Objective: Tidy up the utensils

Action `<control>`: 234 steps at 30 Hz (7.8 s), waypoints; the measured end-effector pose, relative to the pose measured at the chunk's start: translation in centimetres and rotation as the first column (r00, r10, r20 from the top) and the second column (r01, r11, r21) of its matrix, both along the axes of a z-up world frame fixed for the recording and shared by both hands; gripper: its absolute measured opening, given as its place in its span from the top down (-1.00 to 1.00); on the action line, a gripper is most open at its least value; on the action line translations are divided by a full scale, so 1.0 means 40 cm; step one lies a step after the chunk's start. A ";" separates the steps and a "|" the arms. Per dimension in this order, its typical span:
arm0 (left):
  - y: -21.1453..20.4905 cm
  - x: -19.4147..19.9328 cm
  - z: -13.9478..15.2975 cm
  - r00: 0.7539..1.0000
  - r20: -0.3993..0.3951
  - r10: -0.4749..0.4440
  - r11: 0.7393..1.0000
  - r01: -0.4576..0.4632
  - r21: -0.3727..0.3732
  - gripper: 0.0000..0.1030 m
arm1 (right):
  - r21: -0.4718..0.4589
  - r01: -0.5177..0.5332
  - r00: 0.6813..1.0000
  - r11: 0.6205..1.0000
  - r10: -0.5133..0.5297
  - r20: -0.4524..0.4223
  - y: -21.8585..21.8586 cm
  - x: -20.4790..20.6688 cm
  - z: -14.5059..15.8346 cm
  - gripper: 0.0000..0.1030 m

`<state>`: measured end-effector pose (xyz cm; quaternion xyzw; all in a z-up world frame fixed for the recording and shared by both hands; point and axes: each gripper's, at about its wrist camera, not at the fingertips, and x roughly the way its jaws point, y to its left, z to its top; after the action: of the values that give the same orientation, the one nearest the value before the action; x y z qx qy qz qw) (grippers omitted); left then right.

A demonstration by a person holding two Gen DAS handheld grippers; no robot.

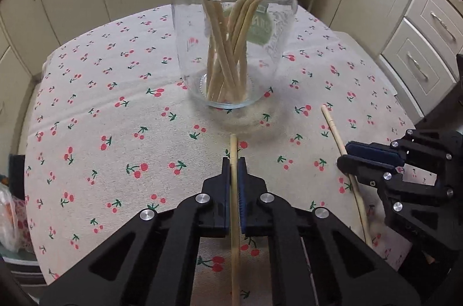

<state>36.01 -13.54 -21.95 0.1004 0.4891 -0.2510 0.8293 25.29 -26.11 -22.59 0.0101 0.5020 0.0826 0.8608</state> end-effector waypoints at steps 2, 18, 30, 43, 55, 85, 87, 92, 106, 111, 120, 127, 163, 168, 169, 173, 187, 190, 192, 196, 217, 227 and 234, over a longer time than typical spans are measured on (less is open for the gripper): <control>-0.005 0.009 0.003 0.999 -0.010 0.041 0.999 -0.041 0.011 0.65 | -0.003 0.009 1.000 1.000 -0.009 -0.005 0.007 0.011 0.000 0.71; 0.028 -0.030 0.132 0.986 0.100 0.135 0.982 -0.120 -0.148 0.92 | -0.039 -0.024 0.999 0.999 0.025 0.033 0.017 0.008 -0.002 0.79; 0.100 0.007 0.413 0.859 0.355 0.368 0.807 -0.106 -0.580 0.92 | 0.128 0.049 0.998 0.991 -0.051 0.019 -0.038 0.018 -0.008 0.88; 0.015 0.082 0.500 0.653 0.510 0.560 0.757 -0.152 -0.636 0.92 | 0.089 0.011 1.000 0.996 -0.012 0.020 -0.022 0.026 -0.009 0.88; -0.047 0.115 0.475 0.558 0.586 0.587 0.774 -0.174 -0.609 0.92 | 0.006 -0.033 0.999 0.999 0.033 0.031 0.007 0.040 -0.008 0.87; -0.038 0.061 0.318 0.663 0.578 0.476 0.846 -0.163 -0.508 0.90 | 0.242 0.068 0.998 0.968 -0.070 -0.002 -0.072 0.053 -0.021 0.89; -0.025 0.045 0.314 0.673 0.571 0.469 0.849 -0.165 -0.503 0.86 | 0.301 0.098 0.995 0.949 -0.096 -0.022 -0.091 0.053 -0.026 0.89; 0.022 -0.007 0.316 0.675 0.558 0.482 0.841 -0.178 -0.511 0.35 | 0.447 0.149 0.988 0.882 -0.155 -0.023 -0.127 0.040 -0.015 0.89; 0.210 -0.108 0.194 0.690 0.407 0.598 0.771 -0.357 -0.527 0.10 | 0.654 0.041 0.849 0.756 -0.372 0.376 -0.136 0.080 0.293 0.89; 0.238 -0.117 0.159 0.694 0.369 0.618 0.750 -0.379 -0.542 0.09 | 0.614 0.024 0.726 0.789 -0.436 0.532 -0.089 0.171 0.383 0.89; 0.265 -0.110 0.134 0.708 0.324 0.628 0.730 -0.390 -0.561 0.05 | 0.451 0.153 0.608 0.879 -0.443 0.659 -0.001 0.296 0.373 0.88; 0.290 -0.101 0.123 0.707 0.296 0.642 0.711 -0.405 -0.575 0.04 | 0.376 0.187 0.628 0.908 -0.405 0.665 0.030 0.319 0.333 0.88; 0.307 -0.066 0.097 0.711 0.240 0.660 0.680 -0.431 -0.592 0.02 | 0.416 0.170 0.638 0.893 -0.422 0.645 0.019 0.336 0.327 0.88; 0.308 -0.067 0.090 0.710 0.234 0.664 0.678 -0.439 -0.590 0.02 | 0.388 0.156 0.653 0.909 -0.389 0.650 0.036 0.332 0.320 0.88; 0.308 -0.066 0.090 0.710 0.234 0.664 0.678 -0.440 -0.589 0.02 | 0.381 0.151 0.652 0.912 -0.382 0.655 0.040 0.328 0.320 0.88; 0.308 -0.063 0.092 0.708 0.233 0.667 0.676 -0.443 -0.589 0.00 | 0.370 0.146 0.648 0.918 -0.371 0.665 0.040 0.313 0.317 0.88; 0.289 -0.074 0.098 0.720 0.237 0.652 0.693 -0.438 -0.573 -0.07 | 0.341 0.170 0.636 0.924 -0.367 0.678 0.016 0.313 0.311 0.87; 0.291 -0.071 0.094 0.721 0.233 0.652 0.692 -0.441 -0.572 -0.08 | 0.333 0.174 0.629 0.927 -0.365 0.687 0.015 0.316 0.311 0.87; 0.293 -0.070 0.090 0.721 0.229 0.654 0.691 -0.446 -0.569 -0.08 | 0.332 0.179 0.625 0.926 -0.368 0.689 0.014 0.318 0.311 0.87; 0.298 -0.065 0.081 0.722 0.217 0.657 0.687 -0.455 -0.567 -0.08 | 0.327 0.183 0.620 0.927 -0.367 0.693 0.014 0.325 0.310 0.87; 0.282 -0.046 0.146 0.752 0.230 0.618 0.716 -0.417 -0.560 -0.34 | 0.298 0.042 0.739 0.954 -0.231 0.633 -0.024 0.169 0.338 0.50; 0.256 0.437 0.156 0.896 -0.099 0.432 0.702 -0.403 -0.587 -0.42 | 0.404 0.086 0.735 0.911 -0.332 0.591 -0.114 0.061 0.368 -0.08; 0.155 0.480 0.206 0.999 -0.031 0.042 0.732 -0.052 -0.679 -0.42 | 0.471 0.213 0.812 0.856 -0.423 0.402 -0.197 0.009 0.238 -0.12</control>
<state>55.20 -7.35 -13.71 -0.2234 0.3719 -0.3919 0.8113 25.64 -34.00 -13.08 0.2521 0.2290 0.0359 0.9395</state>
